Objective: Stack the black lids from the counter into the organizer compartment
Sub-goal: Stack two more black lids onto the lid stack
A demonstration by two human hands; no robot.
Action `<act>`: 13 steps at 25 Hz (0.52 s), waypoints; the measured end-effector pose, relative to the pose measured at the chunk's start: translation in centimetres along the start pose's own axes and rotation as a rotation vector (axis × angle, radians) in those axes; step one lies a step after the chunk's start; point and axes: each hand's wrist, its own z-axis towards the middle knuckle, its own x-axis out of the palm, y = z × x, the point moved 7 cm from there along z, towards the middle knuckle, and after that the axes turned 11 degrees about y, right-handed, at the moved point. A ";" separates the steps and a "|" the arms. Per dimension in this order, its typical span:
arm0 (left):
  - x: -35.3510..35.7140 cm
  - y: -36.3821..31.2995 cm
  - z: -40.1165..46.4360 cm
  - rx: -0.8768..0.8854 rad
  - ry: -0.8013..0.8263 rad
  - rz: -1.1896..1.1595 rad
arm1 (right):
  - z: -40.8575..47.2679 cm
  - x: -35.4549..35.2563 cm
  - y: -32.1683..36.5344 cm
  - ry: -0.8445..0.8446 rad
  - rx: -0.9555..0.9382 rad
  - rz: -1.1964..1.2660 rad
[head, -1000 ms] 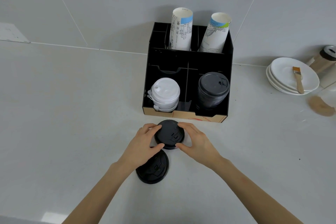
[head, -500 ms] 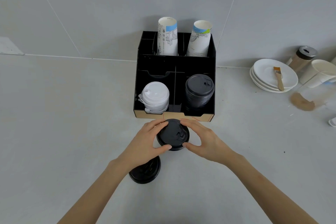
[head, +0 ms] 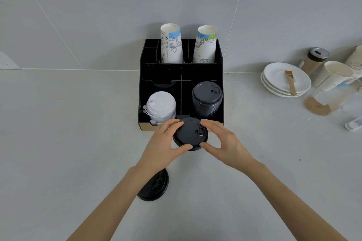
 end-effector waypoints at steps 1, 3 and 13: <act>-0.1 -0.3 0.3 0.004 -0.015 0.003 | 0.1 -0.4 0.1 -0.012 -0.004 0.000; -0.3 -0.9 1.0 0.011 -0.038 0.001 | 0.3 -1.3 0.1 -0.034 -0.010 -0.004; -1.8 -3.5 6.5 0.026 -0.080 0.025 | 3.4 -6.4 -0.7 -0.101 0.022 -0.109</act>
